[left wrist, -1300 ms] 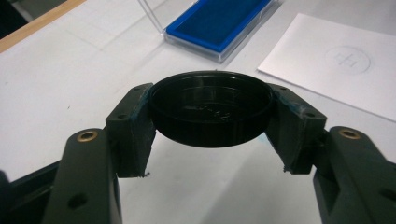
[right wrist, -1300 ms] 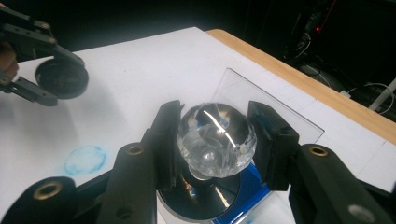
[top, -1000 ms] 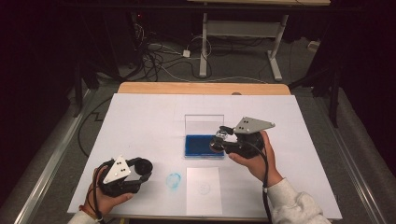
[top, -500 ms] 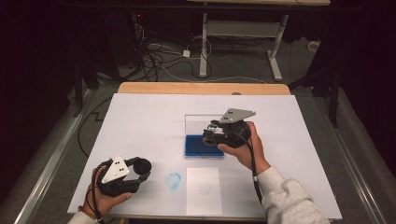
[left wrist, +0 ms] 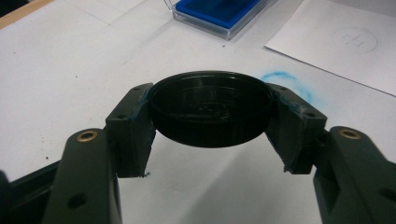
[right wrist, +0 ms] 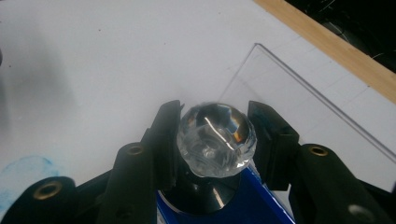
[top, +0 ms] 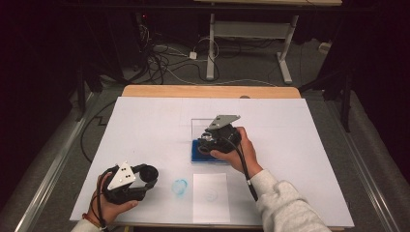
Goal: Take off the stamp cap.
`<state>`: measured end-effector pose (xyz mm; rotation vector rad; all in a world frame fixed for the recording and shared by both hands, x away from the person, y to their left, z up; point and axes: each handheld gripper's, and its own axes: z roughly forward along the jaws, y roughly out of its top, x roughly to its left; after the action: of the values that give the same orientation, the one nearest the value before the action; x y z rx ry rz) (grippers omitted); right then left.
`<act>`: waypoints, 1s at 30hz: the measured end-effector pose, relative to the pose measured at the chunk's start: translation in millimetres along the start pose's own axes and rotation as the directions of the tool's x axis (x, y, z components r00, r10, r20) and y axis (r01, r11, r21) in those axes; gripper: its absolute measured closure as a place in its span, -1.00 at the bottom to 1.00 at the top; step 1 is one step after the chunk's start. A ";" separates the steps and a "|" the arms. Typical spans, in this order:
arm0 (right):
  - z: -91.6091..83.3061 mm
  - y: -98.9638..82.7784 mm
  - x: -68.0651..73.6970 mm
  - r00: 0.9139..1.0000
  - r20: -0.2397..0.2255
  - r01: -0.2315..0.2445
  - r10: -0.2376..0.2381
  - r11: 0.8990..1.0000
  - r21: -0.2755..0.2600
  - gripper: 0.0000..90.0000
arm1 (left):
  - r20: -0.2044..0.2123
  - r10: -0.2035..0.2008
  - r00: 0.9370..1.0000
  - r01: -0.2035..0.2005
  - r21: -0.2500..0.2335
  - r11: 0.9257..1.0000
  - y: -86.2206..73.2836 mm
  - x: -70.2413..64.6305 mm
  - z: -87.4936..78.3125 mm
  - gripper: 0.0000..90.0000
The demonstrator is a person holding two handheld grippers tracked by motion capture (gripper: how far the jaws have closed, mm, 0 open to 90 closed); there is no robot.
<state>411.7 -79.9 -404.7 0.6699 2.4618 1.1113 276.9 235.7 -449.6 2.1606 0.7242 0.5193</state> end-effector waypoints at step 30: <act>27.6 -8.2 11.8 1.000 0.010 0.021 -0.022 0.996 0.088 0.27 | 0.017 0.004 1.000 -0.004 0.015 1.000 -0.7 -0.9 1.7 -0.18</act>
<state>413.4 -61.7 -429.8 0.6720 2.5146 0.9938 276.9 234.5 -451.3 2.1780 0.7168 0.4979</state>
